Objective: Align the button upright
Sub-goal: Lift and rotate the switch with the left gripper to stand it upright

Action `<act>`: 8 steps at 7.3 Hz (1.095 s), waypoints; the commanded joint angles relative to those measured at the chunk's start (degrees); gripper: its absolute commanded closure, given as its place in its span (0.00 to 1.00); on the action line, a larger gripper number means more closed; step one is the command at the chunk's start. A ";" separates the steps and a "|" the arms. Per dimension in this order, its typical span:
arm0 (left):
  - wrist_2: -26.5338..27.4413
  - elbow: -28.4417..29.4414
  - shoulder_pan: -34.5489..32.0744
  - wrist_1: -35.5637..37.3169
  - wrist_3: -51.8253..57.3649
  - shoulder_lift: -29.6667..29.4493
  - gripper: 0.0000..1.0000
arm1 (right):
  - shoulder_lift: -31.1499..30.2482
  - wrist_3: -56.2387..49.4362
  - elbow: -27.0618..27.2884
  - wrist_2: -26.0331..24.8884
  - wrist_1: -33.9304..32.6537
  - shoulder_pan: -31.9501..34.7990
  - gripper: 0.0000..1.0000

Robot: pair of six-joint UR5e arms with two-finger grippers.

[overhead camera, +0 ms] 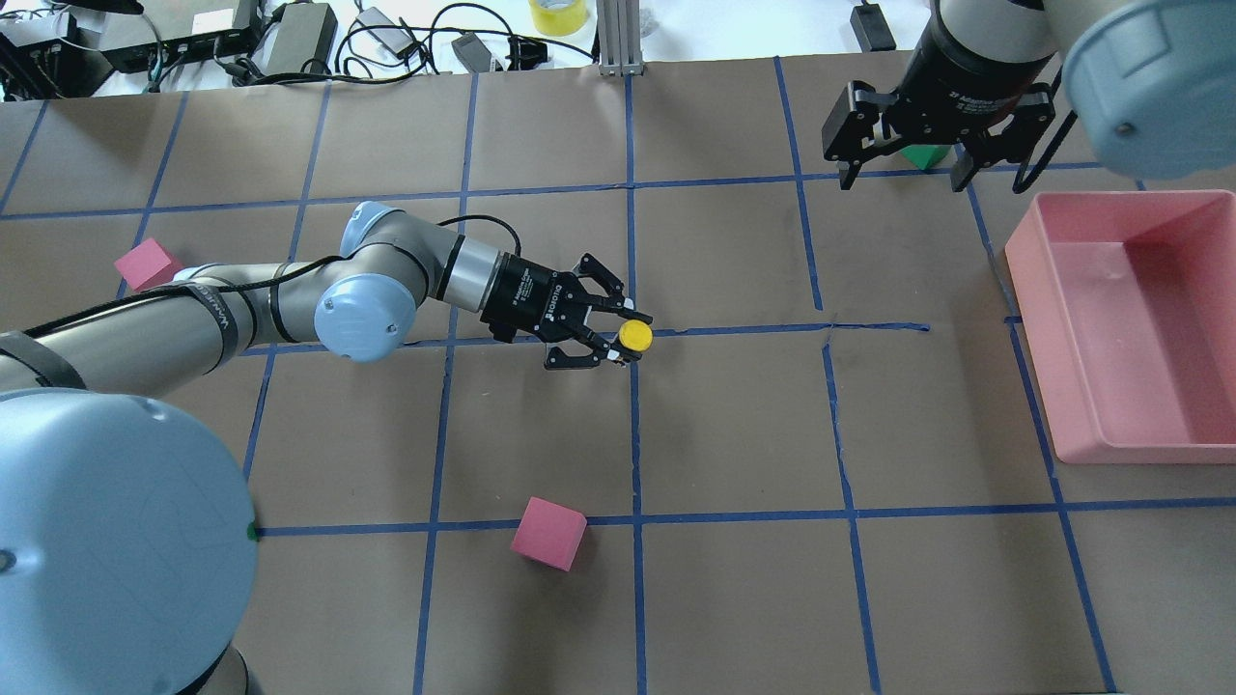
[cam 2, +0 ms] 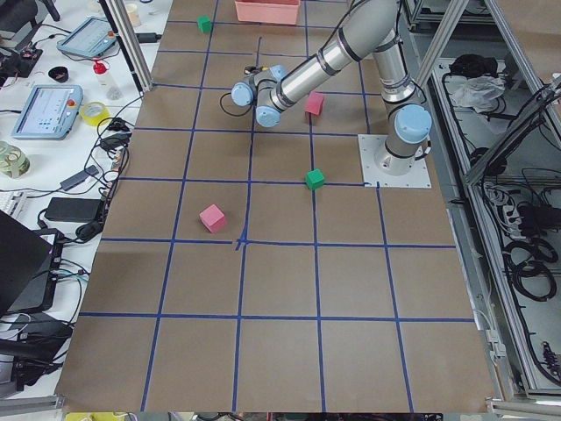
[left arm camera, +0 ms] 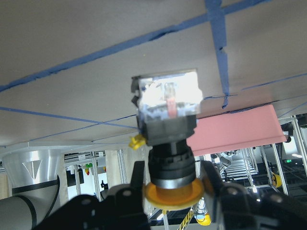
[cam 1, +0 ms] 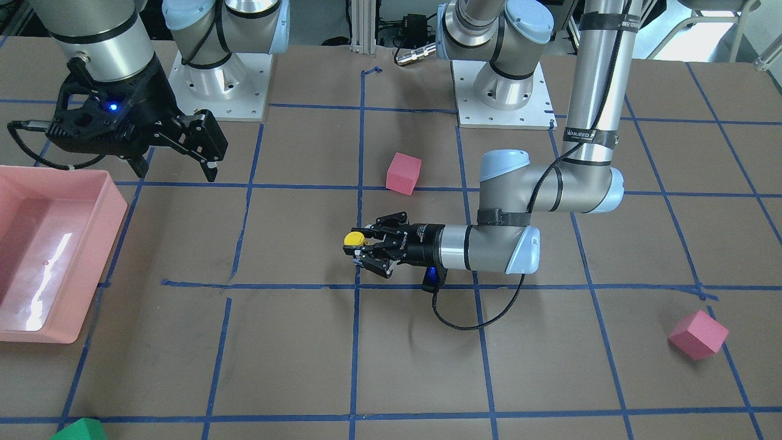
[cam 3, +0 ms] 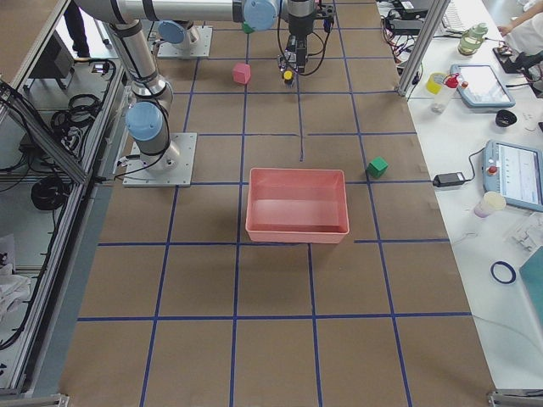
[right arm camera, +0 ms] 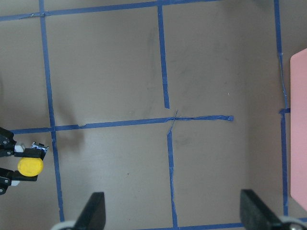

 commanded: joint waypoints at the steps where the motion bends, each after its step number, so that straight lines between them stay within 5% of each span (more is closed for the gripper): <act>1: -3.10 -0.58 0.06 0.00 3.61 -1.43 1.00 | 0.10 0.09 0.00 0.13 -0.03 0.00 0.00; 6: -2.93 -0.67 0.06 0.00 3.55 -3.72 0.98 | 0.89 0.35 -0.09 0.83 -0.82 0.17 0.00; 7: -2.93 -0.58 0.06 -0.09 3.29 -3.90 0.82 | 1.07 0.35 -0.09 0.75 -0.91 0.17 0.00; 8: -2.76 -0.49 0.06 0.00 2.50 -3.81 0.47 | 1.07 0.35 -0.09 0.75 -0.82 0.17 0.00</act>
